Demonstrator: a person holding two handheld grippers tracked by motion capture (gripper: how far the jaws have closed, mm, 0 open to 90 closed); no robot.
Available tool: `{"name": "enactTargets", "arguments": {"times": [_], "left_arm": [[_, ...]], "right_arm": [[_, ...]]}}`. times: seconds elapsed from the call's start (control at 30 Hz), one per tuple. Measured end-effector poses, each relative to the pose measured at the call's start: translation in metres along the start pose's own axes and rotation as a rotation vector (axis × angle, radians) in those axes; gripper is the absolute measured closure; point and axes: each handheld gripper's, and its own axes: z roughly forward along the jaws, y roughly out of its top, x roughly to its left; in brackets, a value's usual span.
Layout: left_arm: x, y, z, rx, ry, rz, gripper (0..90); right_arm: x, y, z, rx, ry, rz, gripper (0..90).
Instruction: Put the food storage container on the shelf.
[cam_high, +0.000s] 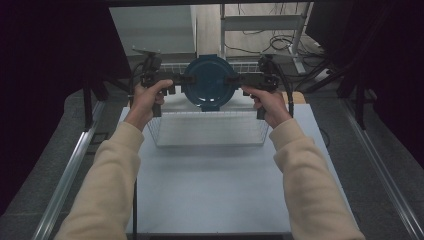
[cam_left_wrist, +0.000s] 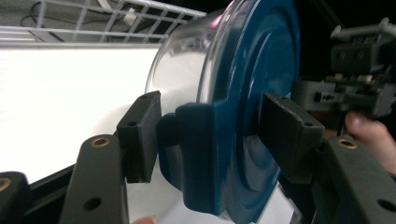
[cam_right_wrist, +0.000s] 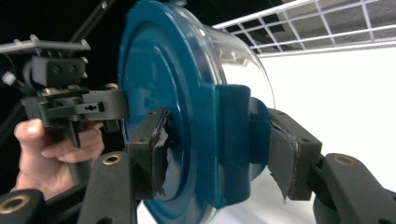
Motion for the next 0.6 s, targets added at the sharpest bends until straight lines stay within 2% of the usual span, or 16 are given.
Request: {"name": "enactTargets", "arguments": {"times": [0.2,0.37,0.6], "left_arm": [[0.007,0.004,0.007,-0.019,-0.001,-0.054,40.6],[0.013,0.004,0.014,-0.016,0.006,-0.104,39.0],[0.023,0.005,0.022,-0.014,-0.002,-0.148,37.1]], "right_arm": [[-0.007,0.006,0.005,0.012,-0.005,0.057,42.6],[-0.016,0.007,0.008,0.008,0.007,0.136,41.4],[-0.027,0.007,0.015,-0.002,0.008,0.24,39.8]]}}
